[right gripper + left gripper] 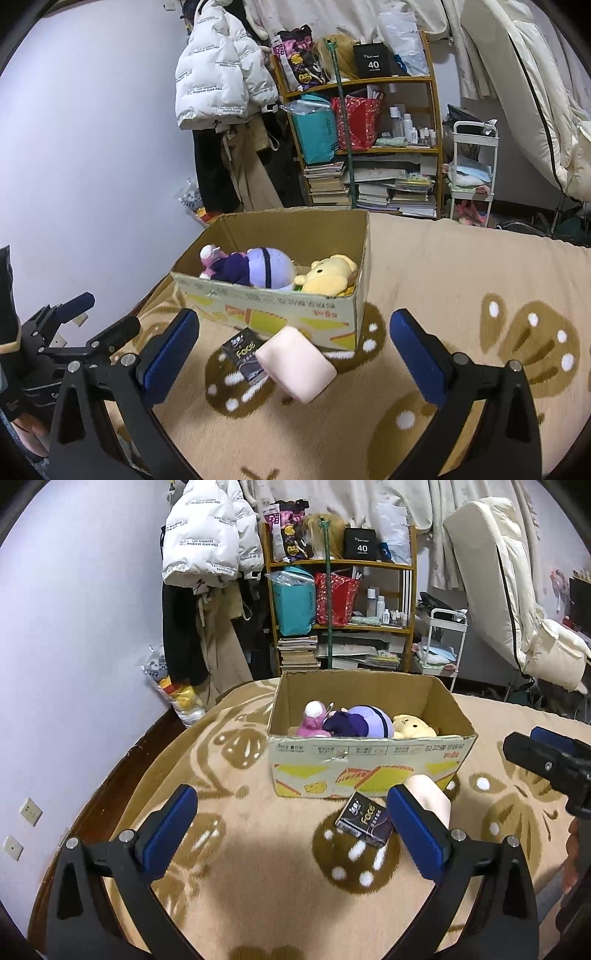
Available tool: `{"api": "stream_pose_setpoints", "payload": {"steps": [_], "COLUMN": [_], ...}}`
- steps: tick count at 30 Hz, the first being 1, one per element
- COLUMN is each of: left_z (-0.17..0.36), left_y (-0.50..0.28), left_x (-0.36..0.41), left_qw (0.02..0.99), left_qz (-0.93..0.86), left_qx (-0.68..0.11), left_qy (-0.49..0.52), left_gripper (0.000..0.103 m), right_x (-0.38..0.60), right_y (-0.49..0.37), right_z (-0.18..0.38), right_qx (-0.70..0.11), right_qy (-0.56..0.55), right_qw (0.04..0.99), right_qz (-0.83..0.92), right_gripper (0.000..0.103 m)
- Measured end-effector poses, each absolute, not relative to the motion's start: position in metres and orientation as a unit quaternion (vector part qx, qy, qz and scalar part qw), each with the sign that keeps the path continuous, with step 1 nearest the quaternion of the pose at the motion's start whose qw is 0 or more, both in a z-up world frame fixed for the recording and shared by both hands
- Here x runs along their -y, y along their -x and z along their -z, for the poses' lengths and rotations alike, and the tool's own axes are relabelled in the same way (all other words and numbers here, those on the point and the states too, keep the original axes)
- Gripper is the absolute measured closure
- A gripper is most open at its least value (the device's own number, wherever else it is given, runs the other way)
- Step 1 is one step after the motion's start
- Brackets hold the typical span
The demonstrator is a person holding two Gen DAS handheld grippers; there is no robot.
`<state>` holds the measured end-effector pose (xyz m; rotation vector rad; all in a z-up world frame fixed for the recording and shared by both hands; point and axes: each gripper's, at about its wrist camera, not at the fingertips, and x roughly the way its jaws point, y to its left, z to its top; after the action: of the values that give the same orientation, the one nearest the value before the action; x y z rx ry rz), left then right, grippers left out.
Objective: Organize soft objects
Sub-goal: 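Lower the left tool to the Face tissue pack while the right tool approaches the pink roll cushion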
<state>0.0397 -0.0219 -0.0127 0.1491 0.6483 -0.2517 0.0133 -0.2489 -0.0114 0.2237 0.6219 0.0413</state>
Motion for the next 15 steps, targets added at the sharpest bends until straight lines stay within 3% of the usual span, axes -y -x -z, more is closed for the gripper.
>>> {"api": "stream_pose_setpoints", "payload": {"steps": [15], "left_z": [0.021], "left_y": [-0.040], "left_x": [0.027], "left_qw": [0.929], "left_qz": [0.121], "left_qx": [-0.339], "left_qy": [-0.083], "left_gripper": [0.002], "right_x": [0.251], "right_y": [-0.008], "right_z": [0.017], "right_qx": [-0.304], "right_qy": [-0.103], "right_qw": [0.947], "right_qz": [0.021], "right_gripper": [0.000]}}
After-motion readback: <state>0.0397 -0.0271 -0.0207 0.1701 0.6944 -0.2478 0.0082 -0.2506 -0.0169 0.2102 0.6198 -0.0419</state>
